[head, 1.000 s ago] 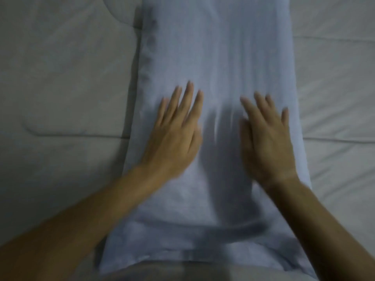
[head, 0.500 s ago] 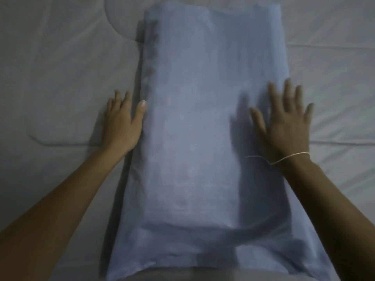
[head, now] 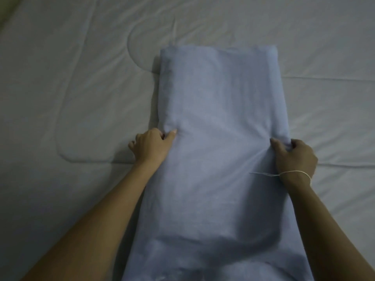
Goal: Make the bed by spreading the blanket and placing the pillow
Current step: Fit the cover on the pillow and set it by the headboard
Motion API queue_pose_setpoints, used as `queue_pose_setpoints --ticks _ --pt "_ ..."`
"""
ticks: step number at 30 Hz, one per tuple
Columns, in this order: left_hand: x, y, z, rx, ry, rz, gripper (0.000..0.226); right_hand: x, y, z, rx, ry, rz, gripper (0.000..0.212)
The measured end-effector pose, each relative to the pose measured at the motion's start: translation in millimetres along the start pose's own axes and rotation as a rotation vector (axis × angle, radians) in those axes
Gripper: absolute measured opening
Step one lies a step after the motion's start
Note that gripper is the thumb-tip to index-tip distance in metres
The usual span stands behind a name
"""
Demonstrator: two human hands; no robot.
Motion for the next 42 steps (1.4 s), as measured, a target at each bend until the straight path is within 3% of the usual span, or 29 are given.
queue_pose_setpoints --ticks 7,11,15,23,28,34,42 --pt "-10.4 0.6 -4.0 -0.077 -0.021 0.066 0.054 -7.1 -5.1 6.1 0.107 -0.067 -0.009 0.032" --pt "-7.8 -3.2 -18.8 -0.069 -0.108 0.031 0.034 -1.9 -10.4 7.2 0.169 -0.041 -0.039 0.032" --pt "-9.9 -6.0 -33.2 -0.205 -0.207 0.005 0.022 7.3 -10.7 11.7 0.102 -0.001 -0.072 0.029" --pt "-3.0 11.5 -39.5 -0.160 -0.299 -0.107 0.019 11.9 10.1 16.4 0.031 0.168 -0.125 0.031" --pt "4.3 58.3 -28.6 -0.265 -0.399 -0.128 0.021 54.2 13.0 22.4 -0.045 0.234 -0.178 0.046" --pt "-1.7 160.8 43.1 -0.413 -0.461 -0.167 0.024 150.5 -42.7 70.6 -0.173 0.181 -0.124 0.046" --pt "-15.2 335.3 231.7 -0.668 -0.406 -0.279 0.022 351.0 -171.7 206.3 -0.337 0.214 0.139 0.046"
Point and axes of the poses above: each hand's wrist, its own x-axis away from the middle knuckle, its own y-axis out of the back of the hand, z = x × y, the point moved 4 cm from there along -x, towards the middle knuckle, and after that the axes turned 12 degrees about -y, right-handed, at the moved point
